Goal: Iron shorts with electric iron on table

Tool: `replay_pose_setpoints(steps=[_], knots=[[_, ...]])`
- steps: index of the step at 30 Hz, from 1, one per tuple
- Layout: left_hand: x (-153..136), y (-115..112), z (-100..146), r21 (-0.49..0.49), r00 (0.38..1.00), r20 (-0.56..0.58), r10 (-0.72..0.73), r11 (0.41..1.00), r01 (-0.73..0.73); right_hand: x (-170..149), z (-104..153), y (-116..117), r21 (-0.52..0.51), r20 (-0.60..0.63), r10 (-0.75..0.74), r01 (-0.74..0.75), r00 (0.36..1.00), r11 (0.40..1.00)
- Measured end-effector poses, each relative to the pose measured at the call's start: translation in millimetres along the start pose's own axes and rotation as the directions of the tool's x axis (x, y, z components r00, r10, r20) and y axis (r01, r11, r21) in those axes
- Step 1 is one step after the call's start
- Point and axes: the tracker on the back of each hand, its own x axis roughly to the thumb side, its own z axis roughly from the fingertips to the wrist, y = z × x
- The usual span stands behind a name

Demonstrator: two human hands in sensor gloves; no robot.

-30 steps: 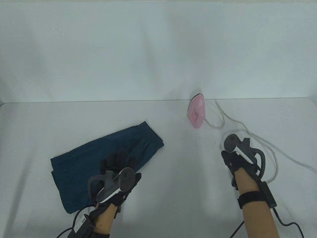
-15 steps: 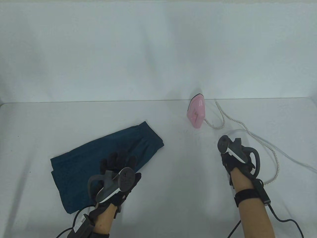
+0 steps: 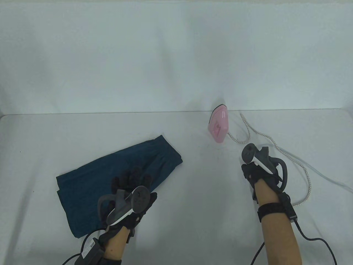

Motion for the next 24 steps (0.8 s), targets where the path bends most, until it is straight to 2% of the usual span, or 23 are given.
replay_pose_setpoints(steps=[5, 10, 13, 17, 22, 24], knots=[[0, 0, -1, -0.007, 1.000, 0.002, 0.003, 1.000, -0.003, 0, -7, -4, 0.036, -0.013, -0.039, 0.040, 0.999, 0.999], [1, -2, -3, -0.024, 1.000, 0.016, 0.004, 1.000, -0.004, -9, -13, -2, 0.054, -0.045, -0.140, 0.142, 0.989, 0.988], [3, -1, -3, -0.019, 1.000, 0.029, 0.007, 1.000, -0.006, -8, -13, -2, 0.052, -0.045, -0.112, 0.114, 0.993, 0.992], [6, -1, -4, -0.015, 0.999, 0.038, 0.002, 1.000, -0.002, -10, -12, -4, 0.062, -0.040, -0.149, 0.152, 0.988, 0.986], [7, -1, -4, -0.018, 0.999, 0.040, -0.003, 1.000, 0.003, -9, -7, -6, 0.121, -0.003, -0.120, 0.119, 0.993, 0.985], [7, 0, -4, -0.012, 0.999, 0.036, -0.006, 1.000, 0.006, -12, -4, -8, 0.110, 0.006, -0.166, 0.165, 0.986, 0.980]])
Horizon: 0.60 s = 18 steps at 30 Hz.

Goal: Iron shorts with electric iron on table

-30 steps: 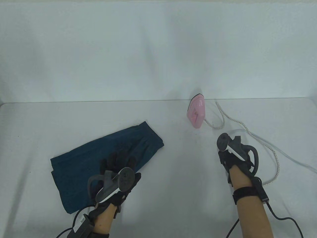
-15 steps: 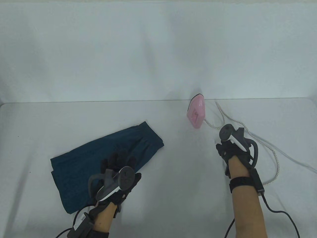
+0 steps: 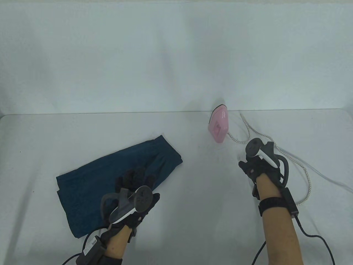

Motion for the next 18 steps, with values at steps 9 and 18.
replay_pose_setpoints(steps=[9, 18], knots=[[2, 3, 2, 0.023, 1.000, 0.000, -0.003, 1.000, 0.003, 12, 45, -30, -0.081, 0.109, -0.117, 0.126, 0.987, 0.989], [4, 5, 4, 0.047, 1.000, 0.008, -0.001, 0.999, 0.001, 57, 116, -38, -0.211, 0.292, -0.066, 0.132, 0.954, 0.969]])
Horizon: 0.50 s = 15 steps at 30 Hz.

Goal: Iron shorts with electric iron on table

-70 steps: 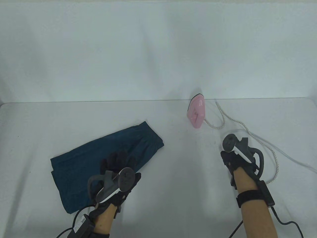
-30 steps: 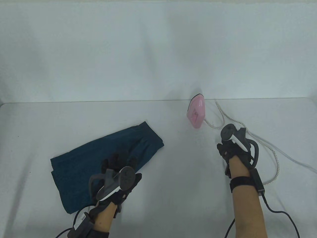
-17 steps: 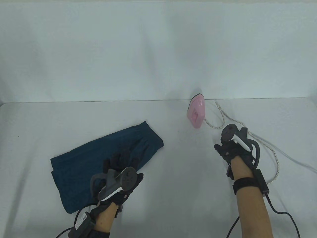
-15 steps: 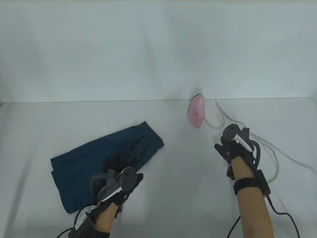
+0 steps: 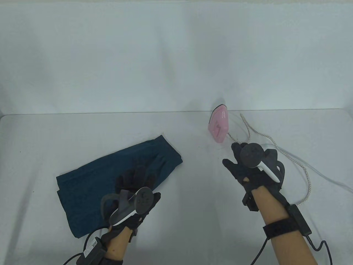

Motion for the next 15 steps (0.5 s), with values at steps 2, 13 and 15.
replay_pose_setpoints(steps=[2, 13, 15], knots=[[0, 2, 1, 0.009, 1.000, 0.001, 0.006, 1.000, -0.006, 12, 11, 1, -0.020, 0.042, 0.016, -0.016, 0.999, 1.000], [2, 1, 3, 0.016, 1.000, -0.004, -0.010, 1.000, 0.010, 60, 67, 37, -0.131, 0.219, 0.064, -0.036, 0.974, 0.991], [3, -1, 3, 0.007, 1.000, -0.003, -0.020, 1.000, 0.020, 64, 72, 54, -0.171, 0.238, 0.131, -0.091, 0.962, 0.981]])
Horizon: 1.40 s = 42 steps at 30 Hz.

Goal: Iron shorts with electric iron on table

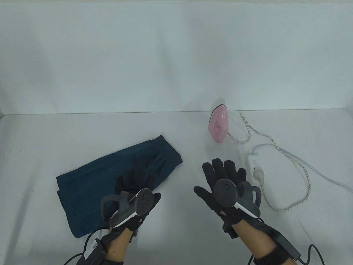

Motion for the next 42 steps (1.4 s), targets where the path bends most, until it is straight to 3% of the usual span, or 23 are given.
replay_pose_setpoints(steps=[8, 22, 32, 42], knots=[[3, -6, -1, -0.033, 1.000, 0.002, -0.001, 0.999, 0.001, 13, 8, 33, 0.025, 0.050, 0.169, -0.170, 0.984, 0.985], [-1, -24, -19, -0.198, 0.992, 0.039, 0.121, 0.974, -0.111, 17, 9, 33, -0.013, 0.088, 0.177, -0.177, 0.980, 0.984], [-22, -21, -84, -0.267, 0.999, -0.039, 0.015, 0.963, -0.025, 12, 7, 27, -0.026, 0.071, 0.163, -0.161, 0.984, 0.987], [-29, -18, -174, -0.300, 0.972, -0.227, 0.052, 0.946, -0.121, 8, 5, 26, 0.000, 0.042, 0.140, -0.140, 0.989, 0.990]])
